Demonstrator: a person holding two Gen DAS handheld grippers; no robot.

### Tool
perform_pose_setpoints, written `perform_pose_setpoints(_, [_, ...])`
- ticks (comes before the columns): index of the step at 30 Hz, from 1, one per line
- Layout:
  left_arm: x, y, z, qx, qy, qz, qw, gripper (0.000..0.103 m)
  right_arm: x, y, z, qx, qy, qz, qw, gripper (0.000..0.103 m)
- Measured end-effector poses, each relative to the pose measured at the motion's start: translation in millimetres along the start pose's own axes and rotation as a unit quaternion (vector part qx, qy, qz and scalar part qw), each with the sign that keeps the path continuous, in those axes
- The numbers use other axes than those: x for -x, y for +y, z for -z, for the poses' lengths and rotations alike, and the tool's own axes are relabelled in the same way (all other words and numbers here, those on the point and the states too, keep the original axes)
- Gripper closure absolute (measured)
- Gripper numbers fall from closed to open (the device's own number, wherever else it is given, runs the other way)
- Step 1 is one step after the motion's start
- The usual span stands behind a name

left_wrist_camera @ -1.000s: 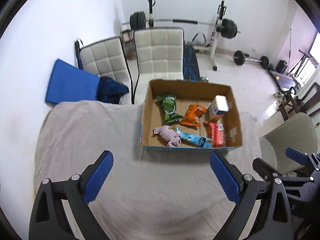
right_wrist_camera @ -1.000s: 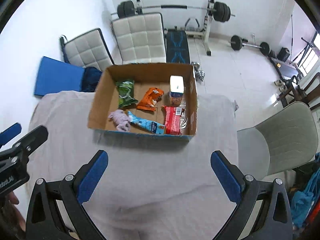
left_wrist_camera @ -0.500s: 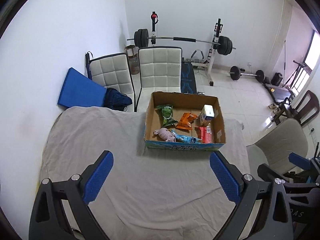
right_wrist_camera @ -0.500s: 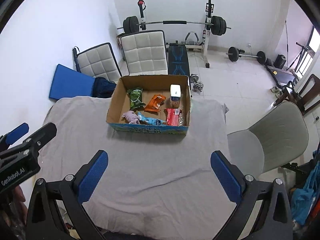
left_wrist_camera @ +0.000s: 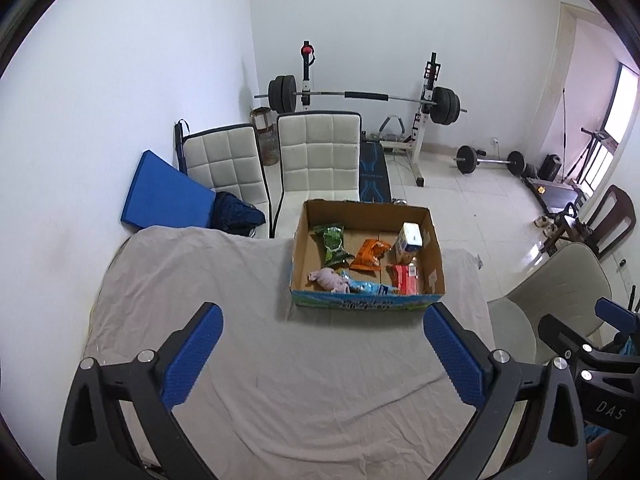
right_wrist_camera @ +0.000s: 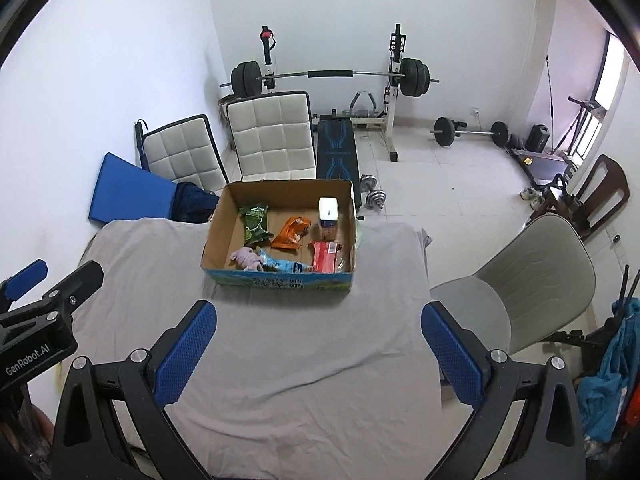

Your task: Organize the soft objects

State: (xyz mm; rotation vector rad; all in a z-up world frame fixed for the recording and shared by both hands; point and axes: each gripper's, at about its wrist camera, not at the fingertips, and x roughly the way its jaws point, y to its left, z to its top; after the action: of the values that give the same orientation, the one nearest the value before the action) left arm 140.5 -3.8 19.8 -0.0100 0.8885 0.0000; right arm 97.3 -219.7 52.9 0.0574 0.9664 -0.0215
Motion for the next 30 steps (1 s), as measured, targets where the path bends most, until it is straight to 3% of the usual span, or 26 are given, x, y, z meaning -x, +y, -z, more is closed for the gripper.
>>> perform_pose_setpoints(10, [-19.6,2.9,-17.8,0.009,-0.018,-0.019,0.9996,0.0,-33.7,-4.1,-27.8,-0.009,-0.011,0.014,1.0,0.0])
perform_pose_setpoints(19, [-46.4,1.9,-19.0,0.007,0.004,-0.034,0.9994,0.0,-61.5,-9.7,-38.7,-0.009,0.002,0.029,1.0,0.0])
perform_pose_setpoints(30, [-48.2,-0.6,-21.1,0.006,0.006,-0.031,0.9995,0.0,-66.9,-10.0,-40.5,-0.007,0.003,0.03,1.0,0.0])
